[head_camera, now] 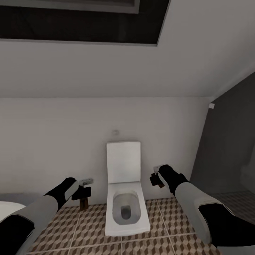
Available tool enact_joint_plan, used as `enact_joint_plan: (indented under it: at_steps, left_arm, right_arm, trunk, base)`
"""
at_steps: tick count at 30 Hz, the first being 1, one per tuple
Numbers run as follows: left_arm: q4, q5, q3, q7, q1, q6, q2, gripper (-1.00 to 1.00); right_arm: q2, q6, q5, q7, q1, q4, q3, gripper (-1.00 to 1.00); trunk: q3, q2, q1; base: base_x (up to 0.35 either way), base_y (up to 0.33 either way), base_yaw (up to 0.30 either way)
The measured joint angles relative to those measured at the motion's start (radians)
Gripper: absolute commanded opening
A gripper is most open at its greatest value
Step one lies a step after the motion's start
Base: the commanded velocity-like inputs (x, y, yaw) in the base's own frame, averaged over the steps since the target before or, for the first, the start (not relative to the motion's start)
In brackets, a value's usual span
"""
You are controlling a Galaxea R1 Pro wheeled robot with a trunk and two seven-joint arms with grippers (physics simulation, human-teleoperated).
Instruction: Take the four mousetraps from the cabinet in the bathroom and place them on the bathroom floor. Make sure all four end up on the same floor surface, and ensure that at least two of them are either under or directly next to the same bathroom sink.
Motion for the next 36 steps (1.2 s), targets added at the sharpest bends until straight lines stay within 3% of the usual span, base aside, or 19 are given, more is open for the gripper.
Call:
enact_joint_plan:
  at_steps: [24, 36]
  left_arm:
    - [-0.001, 0.0, 0.0, 0.009, 0.0, 0.002, -0.002, -1.0]
    - [0.001, 0.003, 0.0, 0.007, 0.0, 0.002, -0.004, -1.0]
  right_arm:
    - [-0.001, 0.016, 0.0, 0.003, 0.0, 0.0, 0.002, -1.0]
    - [0.0, 0.016, 0.002, 0.002, 0.0, 0.0, 0.002, -1.0]
  trunk:
    - [0.0, 0.0, 0.0]
    - [0.0, 0.0, 0.0]
  base:
    - [0.004, 0.0, 0.0]
    - [0.296, 0.0, 0.0]
